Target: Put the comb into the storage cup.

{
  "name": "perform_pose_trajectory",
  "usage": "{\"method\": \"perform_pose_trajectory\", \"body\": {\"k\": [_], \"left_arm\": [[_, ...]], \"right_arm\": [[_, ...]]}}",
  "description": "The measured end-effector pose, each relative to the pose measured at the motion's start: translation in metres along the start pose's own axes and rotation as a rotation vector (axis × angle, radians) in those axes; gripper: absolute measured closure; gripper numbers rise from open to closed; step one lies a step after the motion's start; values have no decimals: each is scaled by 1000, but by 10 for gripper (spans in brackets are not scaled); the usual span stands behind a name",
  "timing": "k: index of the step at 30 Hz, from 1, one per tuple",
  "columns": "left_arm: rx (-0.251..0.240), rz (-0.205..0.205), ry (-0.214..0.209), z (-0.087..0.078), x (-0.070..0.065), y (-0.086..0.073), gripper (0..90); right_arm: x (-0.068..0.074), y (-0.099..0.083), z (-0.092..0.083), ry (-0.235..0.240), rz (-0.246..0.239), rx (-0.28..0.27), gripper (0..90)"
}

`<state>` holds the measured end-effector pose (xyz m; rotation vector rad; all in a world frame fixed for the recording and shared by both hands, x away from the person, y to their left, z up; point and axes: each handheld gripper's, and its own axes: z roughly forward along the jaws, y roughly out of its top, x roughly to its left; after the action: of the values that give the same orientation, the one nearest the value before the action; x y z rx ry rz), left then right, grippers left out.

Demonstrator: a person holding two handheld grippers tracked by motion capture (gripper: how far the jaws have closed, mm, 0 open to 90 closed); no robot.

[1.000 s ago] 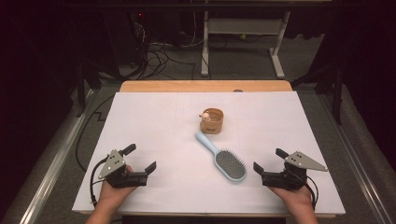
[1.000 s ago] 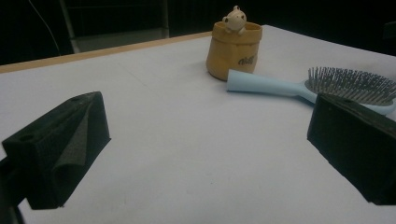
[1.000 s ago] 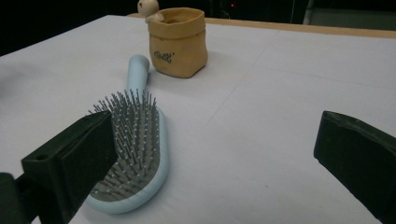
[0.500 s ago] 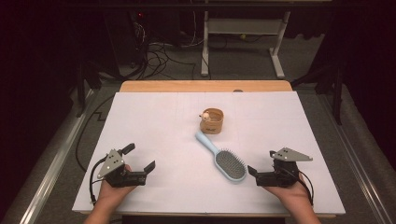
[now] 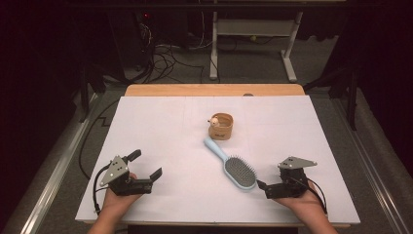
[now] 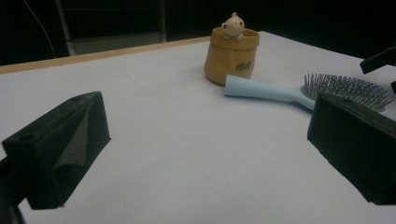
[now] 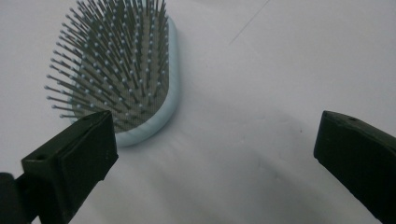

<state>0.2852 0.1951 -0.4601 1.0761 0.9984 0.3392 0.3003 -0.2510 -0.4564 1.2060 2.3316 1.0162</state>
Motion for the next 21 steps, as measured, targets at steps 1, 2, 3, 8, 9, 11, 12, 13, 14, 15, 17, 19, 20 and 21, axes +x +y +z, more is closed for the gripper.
{"method": "perform_pose_trajectory", "body": {"k": [1, 2, 3, 8, 9, 11, 12, 13, 14, 15, 17, 19, 20, 21], "left_arm": [[0, 0, 0, 0, 0, 0, 1], [-2, 2, 0, 0, 0, 0, 1], [-8, 0, 0, 0, 0, 0, 2], [-2, 4, -2, 1, -1, -1, 3], [-1, 3, -2, 1, -1, -2, 3], [-3, 0, -7, 1, -2, -1, 3], [-4, 3, -8, 0, -2, -1, 3], [-7, 2, -8, 1, -2, -1, 3], [-7, 1, -7, 1, -2, -1, 3], [-7, 0, -4, 1, -2, -1, 3], [-6, 4, -5, 1, -2, -2, 3], [-5, 13, -4, 1, -1, -2, 3], [-10, 8, -5, 1, -1, -2, 3], [-9, 8, -5, 1, -1, -2, 3]], "right_arm": [[0, -1, 1, 2, -2, 12, 1], [0, -1, 2, 4, -10, 22, 1], [1, -2, 3, 7, -9, 31, 1], [0, -3, 6, 16, -29, 68, 1], [0, -3, 6, 17, -30, 75, 1], [0, -4, 7, 20, -42, 84, 1], [0, -4, 7, 22, -39, 92, 1], [0, -4, 8, 26, -44, 99, 1], [0, -4, 9, 32, -45, 108, 1], [0, -3, 9, 39, -47, 111, 1], [2, -2, 10, 47, -52, 125, 1], [4, -1, 11, 57, -46, 135, 1], [4, 0, 11, 65, -58, 134, 1], [5, 0, 12, 68, -62, 136, 1]]}}
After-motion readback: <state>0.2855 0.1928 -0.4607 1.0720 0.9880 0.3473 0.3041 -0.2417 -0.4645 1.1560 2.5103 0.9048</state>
